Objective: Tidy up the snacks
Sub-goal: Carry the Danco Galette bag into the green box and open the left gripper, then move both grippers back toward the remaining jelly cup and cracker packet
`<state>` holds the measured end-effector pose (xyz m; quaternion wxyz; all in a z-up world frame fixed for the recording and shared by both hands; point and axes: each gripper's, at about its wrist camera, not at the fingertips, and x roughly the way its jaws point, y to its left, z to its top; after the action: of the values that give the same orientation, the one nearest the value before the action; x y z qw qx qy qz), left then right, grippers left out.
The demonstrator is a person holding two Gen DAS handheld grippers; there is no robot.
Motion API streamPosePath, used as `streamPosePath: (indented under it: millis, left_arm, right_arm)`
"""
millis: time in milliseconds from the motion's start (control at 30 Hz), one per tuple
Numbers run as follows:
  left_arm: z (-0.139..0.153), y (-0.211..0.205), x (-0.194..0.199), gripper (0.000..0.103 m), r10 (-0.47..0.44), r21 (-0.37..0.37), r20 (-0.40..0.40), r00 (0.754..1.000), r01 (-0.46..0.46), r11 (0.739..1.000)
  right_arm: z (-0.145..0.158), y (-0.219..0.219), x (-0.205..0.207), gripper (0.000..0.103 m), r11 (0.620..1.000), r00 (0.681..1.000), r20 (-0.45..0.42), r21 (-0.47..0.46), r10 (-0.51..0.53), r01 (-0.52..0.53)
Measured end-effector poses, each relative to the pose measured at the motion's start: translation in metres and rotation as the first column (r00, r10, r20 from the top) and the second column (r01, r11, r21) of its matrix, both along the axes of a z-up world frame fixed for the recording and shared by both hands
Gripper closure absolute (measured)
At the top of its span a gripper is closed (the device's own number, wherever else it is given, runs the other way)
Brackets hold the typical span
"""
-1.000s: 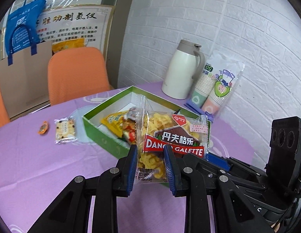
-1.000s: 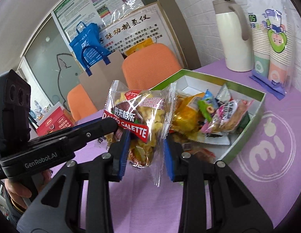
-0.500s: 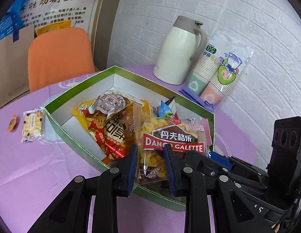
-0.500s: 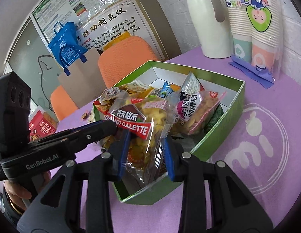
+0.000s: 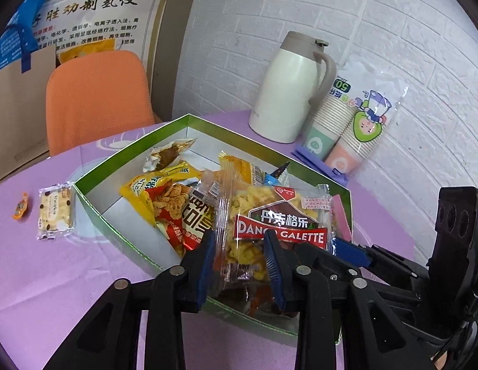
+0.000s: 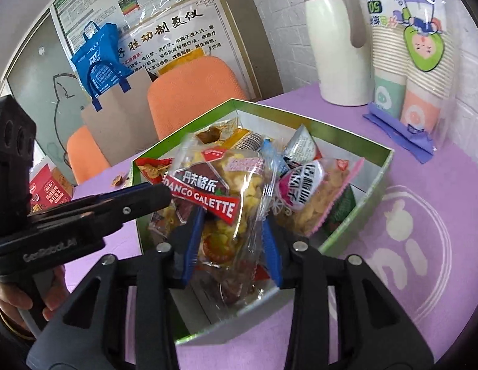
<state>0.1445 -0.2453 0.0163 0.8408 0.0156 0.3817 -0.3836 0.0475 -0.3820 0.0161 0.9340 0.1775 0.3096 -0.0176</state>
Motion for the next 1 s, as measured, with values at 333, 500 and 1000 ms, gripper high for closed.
streamPosePath:
  millis: [333, 500, 1000]
  left_arm:
    - [0.025, 0.041, -0.044, 0.0, 0.166, -0.03, 0.173, 0.971, -0.163, 0.986]
    - [0.027, 0.065, -0.054, 0.0, 0.217, -0.045, 0.181, 0.959, -0.212, 0.976]
    - [0.006, 0.147, -0.037, 0.0, 0.379, -0.016, 0.124, 0.917, -0.38, 0.925]
  right_arm:
    - [0.012, 0.027, -0.038, 0.006, 0.989, 0.997, 0.076, -0.145, -0.013, 0.024]
    - [0.016, 0.037, -0.043, 0.002, 0.989, 0.997, 0.08, -0.147, 0.003, 0.009]
    - [0.028, 0.106, -0.011, 0.002, 0.969, 0.987, 0.038, -0.203, 0.155, -0.144]
